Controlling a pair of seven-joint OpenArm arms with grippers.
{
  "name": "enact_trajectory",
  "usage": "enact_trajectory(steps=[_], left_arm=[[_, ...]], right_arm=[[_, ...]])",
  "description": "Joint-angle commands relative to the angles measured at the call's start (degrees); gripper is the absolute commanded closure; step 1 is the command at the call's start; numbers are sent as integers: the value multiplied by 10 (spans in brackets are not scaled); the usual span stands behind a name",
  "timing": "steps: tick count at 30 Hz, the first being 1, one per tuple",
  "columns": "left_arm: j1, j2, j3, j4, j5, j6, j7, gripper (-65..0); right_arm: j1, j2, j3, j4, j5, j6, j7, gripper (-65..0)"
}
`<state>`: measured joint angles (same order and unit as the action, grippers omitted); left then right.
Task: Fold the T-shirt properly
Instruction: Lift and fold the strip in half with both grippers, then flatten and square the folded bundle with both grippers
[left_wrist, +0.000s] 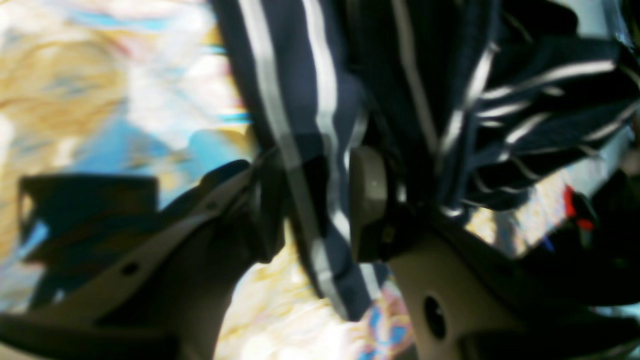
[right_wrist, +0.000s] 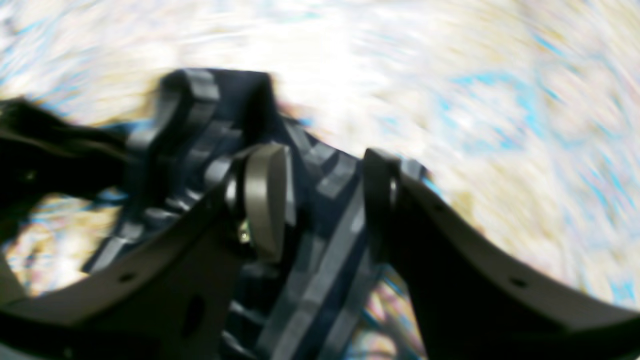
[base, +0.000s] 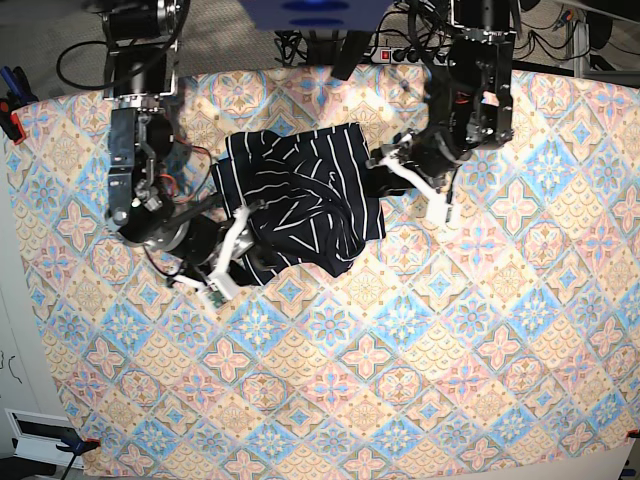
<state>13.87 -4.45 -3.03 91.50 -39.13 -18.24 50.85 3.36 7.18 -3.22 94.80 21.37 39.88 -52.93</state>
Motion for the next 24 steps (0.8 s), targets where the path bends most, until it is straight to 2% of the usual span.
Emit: enact_trajectory(steps=[1, 3, 5, 7, 9, 12, 15, 19, 22, 24], left_arm=[[-4, -2, -9, 22, -8, -4, -9, -223], [7, -3, -25, 35, -8, -4, -9, -223], [11, -3, -36, 44, -8, -5, -9, -223], [13, -3, -36, 44, -8, -5, -9, -223], [13, -3, -36, 44, -8, -5, -9, -223], [13, -2, -36, 44, -9, -5, -9, -223], [13, -2, -40, 45, -9, -4, -11, -222], [14, 0, -84, 45, -29, -4, -9, -222], [15, -10, -92, 52, -67, -6, 14, -222], [15, -25, -84, 75, -84, -7, 41, -222]], right_arm=[[12, 2, 11, 1, 1, 1, 14, -244], [9, 2, 18, -10, -25, 1, 13, -211], [3, 2, 14, -14, -56, 1, 11, -146], [-14, 0, -7, -14, -83, 1, 14, -83], [-21, 0, -47, -13, -96, 1, 14, -51], [-34, 3, -133, -7, -99, 1, 14, -51], [-36, 23, -200, 18, -99, 1, 14, -51], [-32, 46, -274, 37, -99, 1, 9, -51], [-19, 48, -281, 36, -108, 1, 14, -51], [-11, 48, -259, 36, -108, 1, 15, -51]])
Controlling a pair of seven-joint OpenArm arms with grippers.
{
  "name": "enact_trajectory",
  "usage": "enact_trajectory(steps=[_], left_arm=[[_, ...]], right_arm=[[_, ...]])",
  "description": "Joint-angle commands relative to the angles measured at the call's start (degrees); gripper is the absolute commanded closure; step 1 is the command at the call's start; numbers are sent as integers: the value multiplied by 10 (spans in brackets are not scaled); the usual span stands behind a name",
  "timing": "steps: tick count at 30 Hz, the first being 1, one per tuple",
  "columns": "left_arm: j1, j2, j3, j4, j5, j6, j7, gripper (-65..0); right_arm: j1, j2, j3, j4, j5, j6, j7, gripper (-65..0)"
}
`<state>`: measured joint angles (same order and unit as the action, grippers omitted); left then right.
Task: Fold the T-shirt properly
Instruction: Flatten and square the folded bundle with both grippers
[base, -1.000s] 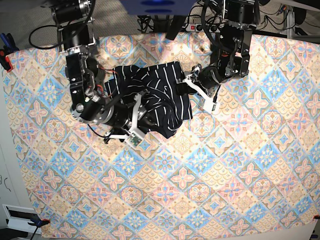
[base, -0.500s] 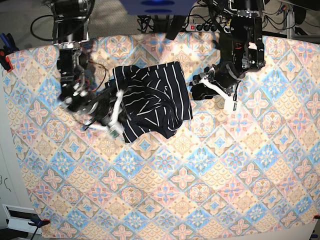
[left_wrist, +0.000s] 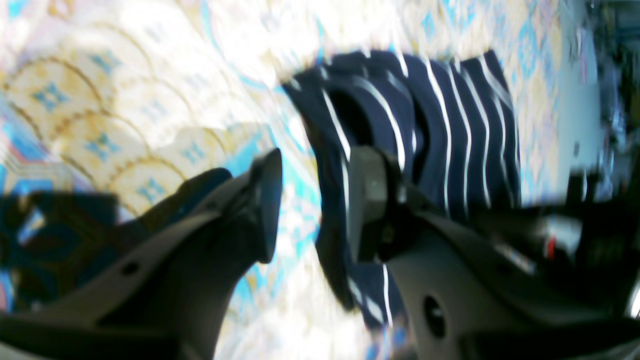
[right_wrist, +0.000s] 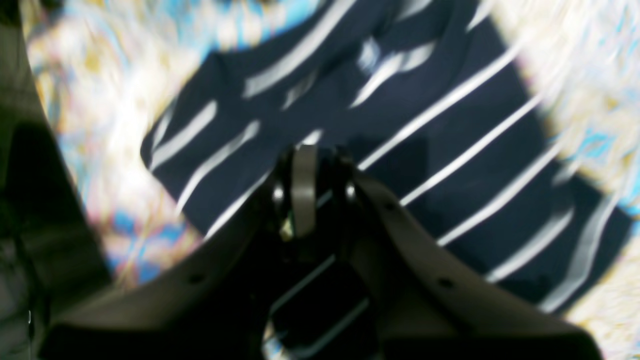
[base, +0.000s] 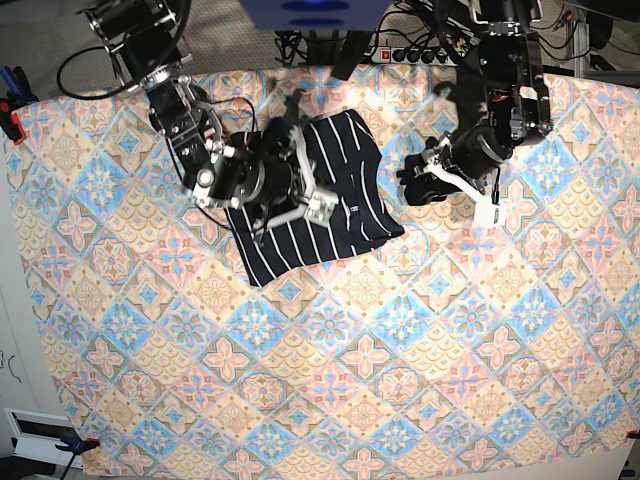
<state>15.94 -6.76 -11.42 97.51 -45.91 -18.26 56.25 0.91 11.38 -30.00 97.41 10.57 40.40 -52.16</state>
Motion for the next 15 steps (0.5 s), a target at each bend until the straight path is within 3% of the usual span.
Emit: enact_trajectory(steps=[1, 4, 7, 13, 15], left_arm=[[-6, -4, 9, 29, -21, -7, -4, -222], [-5, -19, 48, 84, -23, -7, 25, -221], [-7, -39, 104, 102, -23, -4, 35, -220], [-19, -51, 192, 102, 10, -4, 35, -73], [-19, -51, 221, 102, 44, -4, 34, -61]], right_arm=[[14, 6, 28, 10, 0, -4, 7, -51], [24, 4, 87, 10, 1, -4, 8, -51], [51, 4, 104, -8, 2, -4, 22, -51], [115, 4, 105, -108, 0, -4, 44, -50], [139, 4, 105, -143, -1, -4, 50, -50]])
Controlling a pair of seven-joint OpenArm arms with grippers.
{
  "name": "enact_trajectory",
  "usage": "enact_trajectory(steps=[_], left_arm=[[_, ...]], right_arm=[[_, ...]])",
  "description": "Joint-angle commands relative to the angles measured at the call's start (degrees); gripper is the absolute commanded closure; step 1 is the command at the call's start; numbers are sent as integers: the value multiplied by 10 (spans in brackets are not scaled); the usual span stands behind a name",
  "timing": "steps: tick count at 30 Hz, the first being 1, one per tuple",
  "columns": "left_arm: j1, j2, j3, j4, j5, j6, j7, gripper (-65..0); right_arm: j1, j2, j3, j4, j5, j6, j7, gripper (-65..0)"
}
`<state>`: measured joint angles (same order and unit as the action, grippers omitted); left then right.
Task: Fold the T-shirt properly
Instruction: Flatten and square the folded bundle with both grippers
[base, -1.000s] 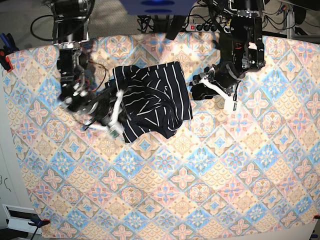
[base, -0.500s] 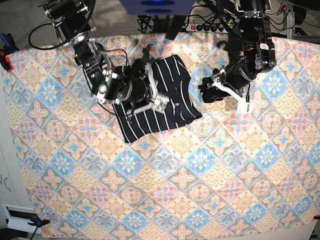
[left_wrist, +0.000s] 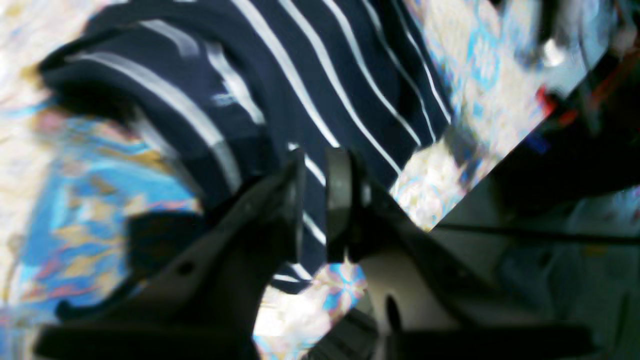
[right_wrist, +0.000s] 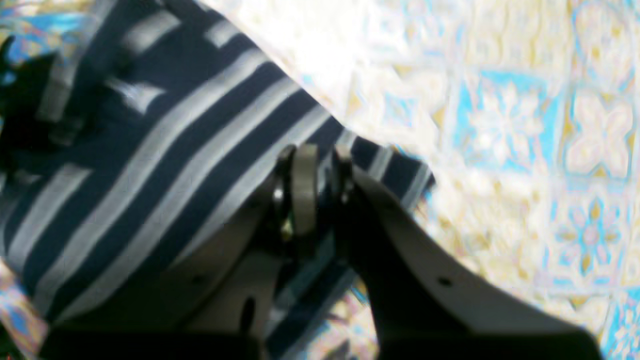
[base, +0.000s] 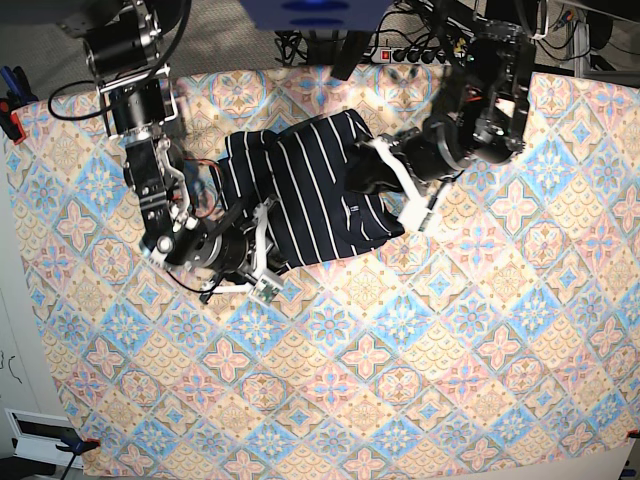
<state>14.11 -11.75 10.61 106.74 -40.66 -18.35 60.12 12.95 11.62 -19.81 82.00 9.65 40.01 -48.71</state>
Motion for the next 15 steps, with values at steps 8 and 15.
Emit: enact_trajectory(steps=[8, 15], left_arm=[[-2, 18, 76, 8, 86, -3, -6, -60], [-14, 20, 76, -44, 107, -3, -6, -58]], right_arm=[[93, 1, -1, -154, 8, 0, 113, -50], [122, -23, -4, -295, 7, 0, 160, -51]])
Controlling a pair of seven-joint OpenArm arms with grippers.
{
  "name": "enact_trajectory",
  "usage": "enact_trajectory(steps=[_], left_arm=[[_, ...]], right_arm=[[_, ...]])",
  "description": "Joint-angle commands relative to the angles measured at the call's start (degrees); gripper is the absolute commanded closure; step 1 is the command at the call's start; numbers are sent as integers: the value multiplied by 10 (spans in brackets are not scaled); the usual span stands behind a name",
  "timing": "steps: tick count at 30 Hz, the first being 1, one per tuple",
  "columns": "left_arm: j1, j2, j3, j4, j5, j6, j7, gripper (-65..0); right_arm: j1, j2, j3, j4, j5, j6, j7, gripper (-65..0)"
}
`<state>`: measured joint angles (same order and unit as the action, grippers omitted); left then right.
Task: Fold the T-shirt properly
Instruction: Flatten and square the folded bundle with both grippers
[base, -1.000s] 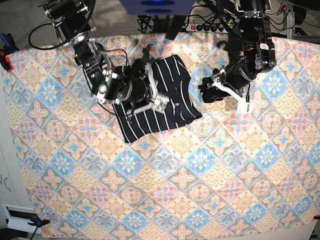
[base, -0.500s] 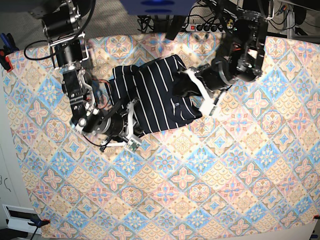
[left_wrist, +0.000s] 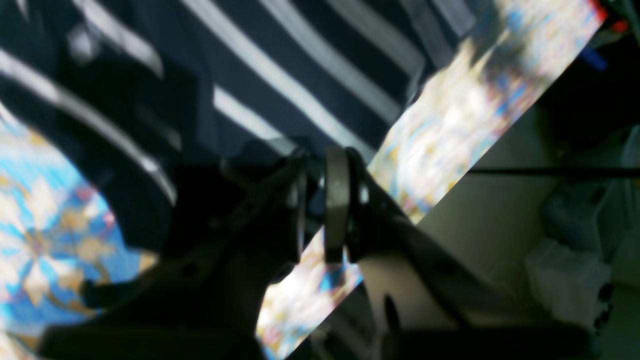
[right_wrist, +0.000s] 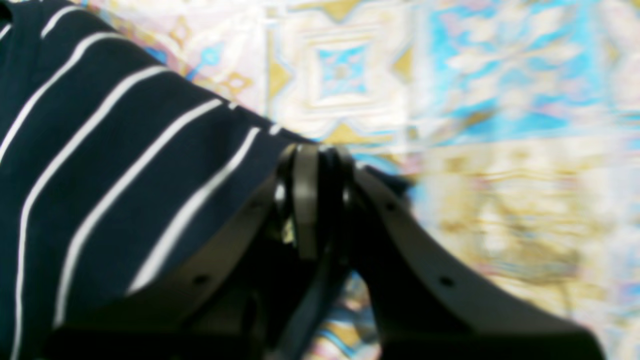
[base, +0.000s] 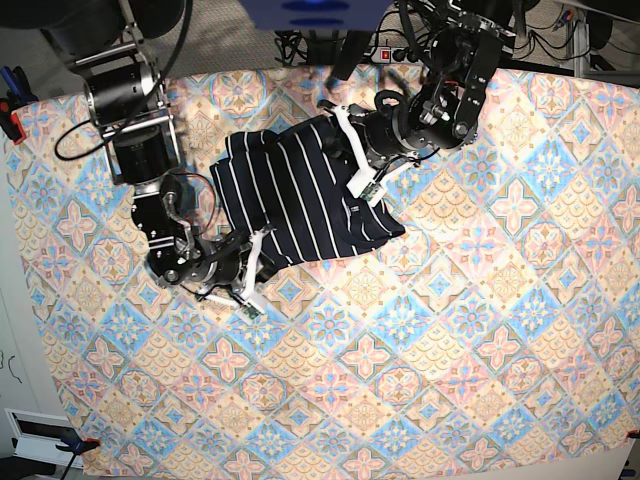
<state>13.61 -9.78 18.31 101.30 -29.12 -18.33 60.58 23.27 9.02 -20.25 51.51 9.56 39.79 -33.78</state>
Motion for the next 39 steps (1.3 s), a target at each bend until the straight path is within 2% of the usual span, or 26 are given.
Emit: enact_trajectory(steps=[1, 5, 9, 21, 28, 35, 37, 39], left_arm=[[-15, 1, -1, -2, -8, -4, -10, -57], [-37, -3, -1, -47, -7, -3, -37, -55], [-62, -11, -1, -106, -6, -3, -70, -54], [-163, -8, -1, -259, -6, -3, -145, -54], [-224, 9, 0, -312, -1, -2, -190, -54], [-257, 65, -4, -329, 103, -2, -204, -53], [-252, 67, -4, -307, 114, 0, -224, -53], [-236, 67, -4, -278, 117, 18, -243, -53]], right_arm=[[22, 3, -5, -6, 8, 2, 16, -51], [18, 12, -41, -19, 8, 2, 14, -50], [-4, 46, -72, -5, 8, 2, 3, -49], [-163, 151, -59, 235, 9, 2, -64, -49], [-247, 166, 7, 357, 9, 2, -112, -49], [-303, 175, 28, 479, 9, 2, -141, -49], [-313, 178, 28, 513, 9, 2, -139, -49], [-320, 178, 28, 546, 9, 2, -139, -49]])
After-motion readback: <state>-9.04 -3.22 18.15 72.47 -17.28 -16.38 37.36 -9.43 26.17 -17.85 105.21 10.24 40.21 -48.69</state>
